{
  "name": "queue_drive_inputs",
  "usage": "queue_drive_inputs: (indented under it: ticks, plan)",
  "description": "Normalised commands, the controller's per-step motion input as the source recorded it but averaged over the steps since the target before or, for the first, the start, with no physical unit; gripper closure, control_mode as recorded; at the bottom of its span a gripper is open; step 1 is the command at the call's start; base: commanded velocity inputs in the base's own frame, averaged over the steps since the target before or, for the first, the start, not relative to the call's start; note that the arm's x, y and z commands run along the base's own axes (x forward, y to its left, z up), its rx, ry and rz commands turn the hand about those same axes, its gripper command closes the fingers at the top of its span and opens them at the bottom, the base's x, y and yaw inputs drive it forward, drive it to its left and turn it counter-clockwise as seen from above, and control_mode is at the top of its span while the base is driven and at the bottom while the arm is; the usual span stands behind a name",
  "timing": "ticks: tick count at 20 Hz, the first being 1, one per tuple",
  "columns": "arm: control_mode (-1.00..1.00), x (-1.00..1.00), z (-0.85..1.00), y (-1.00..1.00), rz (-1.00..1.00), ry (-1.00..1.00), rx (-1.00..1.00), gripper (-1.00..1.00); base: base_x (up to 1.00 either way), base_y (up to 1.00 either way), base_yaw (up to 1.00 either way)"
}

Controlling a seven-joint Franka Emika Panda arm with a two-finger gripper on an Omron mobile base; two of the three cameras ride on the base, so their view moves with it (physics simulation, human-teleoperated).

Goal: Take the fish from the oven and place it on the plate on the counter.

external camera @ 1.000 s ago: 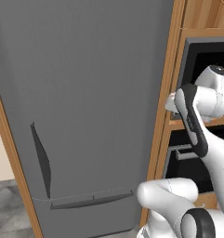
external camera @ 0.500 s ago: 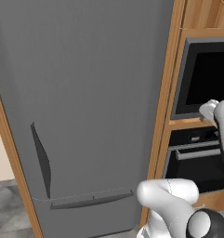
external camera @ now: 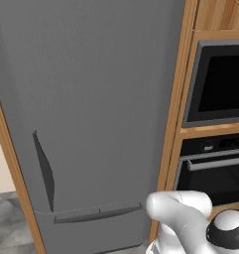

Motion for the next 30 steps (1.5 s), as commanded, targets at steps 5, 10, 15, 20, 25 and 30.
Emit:
queue_drive_inputs:
  ticks: [5, 10, 15, 20, 25, 30]
  plan:
    - [-1.00, -0.14, -0.89, -0.76, -0.30, -0.11, 0.21, -1.00, 0.00, 0.00, 0.00]
    - [-1.00, 0.17, -0.74, -0.13, -0.23, -0.13, 0.13, -1.00, 0.00, 0.00, 0.00]
    - [-1.00, 0.33, -0.31, 0.00, -0.19, -0.17, 0.05, -1.00, 0.00, 0.00, 0.00]
    - [-1.00, 0.23, 0.00, -0.09, -0.11, -0.04, 0.05, -1.00, 0.00, 0.00, 0.00]
    - [-1.00, 0.46, -0.02, -0.14, 0.02, 0.02, 0.00, -1.00, 0.00, 0.00, 0.00]
    - [-1.00, 0.51, -0.26, -0.28, 0.10, 0.00, 0.04, -1.00, 0.00, 0.00, 0.00]
